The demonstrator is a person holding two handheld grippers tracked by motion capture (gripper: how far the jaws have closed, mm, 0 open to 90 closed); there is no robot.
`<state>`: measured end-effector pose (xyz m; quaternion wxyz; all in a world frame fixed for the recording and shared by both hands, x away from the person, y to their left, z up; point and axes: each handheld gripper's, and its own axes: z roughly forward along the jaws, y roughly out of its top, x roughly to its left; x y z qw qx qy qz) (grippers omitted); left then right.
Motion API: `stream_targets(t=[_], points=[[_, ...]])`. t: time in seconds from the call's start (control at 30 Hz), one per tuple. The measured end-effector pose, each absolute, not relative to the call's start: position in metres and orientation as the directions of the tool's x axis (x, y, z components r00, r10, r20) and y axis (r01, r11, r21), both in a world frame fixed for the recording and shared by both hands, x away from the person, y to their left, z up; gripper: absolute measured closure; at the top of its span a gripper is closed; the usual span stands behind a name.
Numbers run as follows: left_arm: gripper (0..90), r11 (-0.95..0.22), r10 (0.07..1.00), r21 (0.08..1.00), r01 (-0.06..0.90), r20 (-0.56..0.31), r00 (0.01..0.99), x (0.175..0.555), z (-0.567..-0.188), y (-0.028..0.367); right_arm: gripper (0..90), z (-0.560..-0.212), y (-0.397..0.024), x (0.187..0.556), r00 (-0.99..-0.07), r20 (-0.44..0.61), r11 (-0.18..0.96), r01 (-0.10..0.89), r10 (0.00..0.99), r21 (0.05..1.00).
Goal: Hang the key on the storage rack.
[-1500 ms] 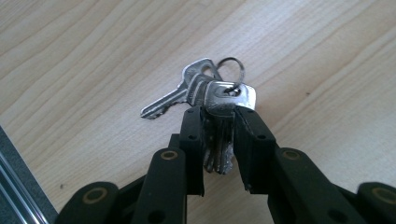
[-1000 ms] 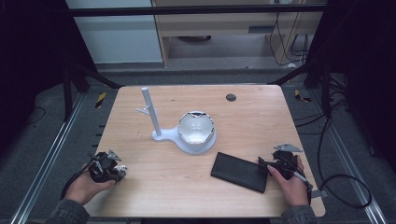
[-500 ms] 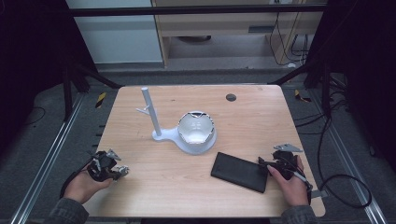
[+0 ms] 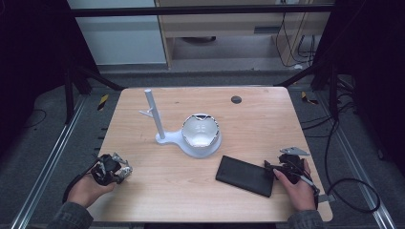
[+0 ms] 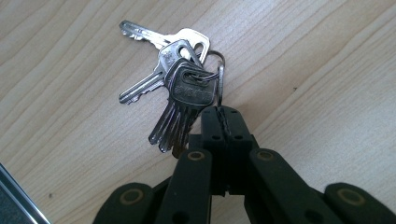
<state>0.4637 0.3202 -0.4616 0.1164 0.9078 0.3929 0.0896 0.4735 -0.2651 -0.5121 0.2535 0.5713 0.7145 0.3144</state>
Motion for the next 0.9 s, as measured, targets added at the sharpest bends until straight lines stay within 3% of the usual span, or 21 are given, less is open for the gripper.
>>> stream_targets(t=[0.9], points=[[89.2,-0.662,0.730,0.288,0.692,0.035,0.683,0.4695,-0.4623,0.3220,7.7,-0.5121,-0.2650,0.4735,-0.219,-0.003,0.150,0.657,0.976,0.739]])
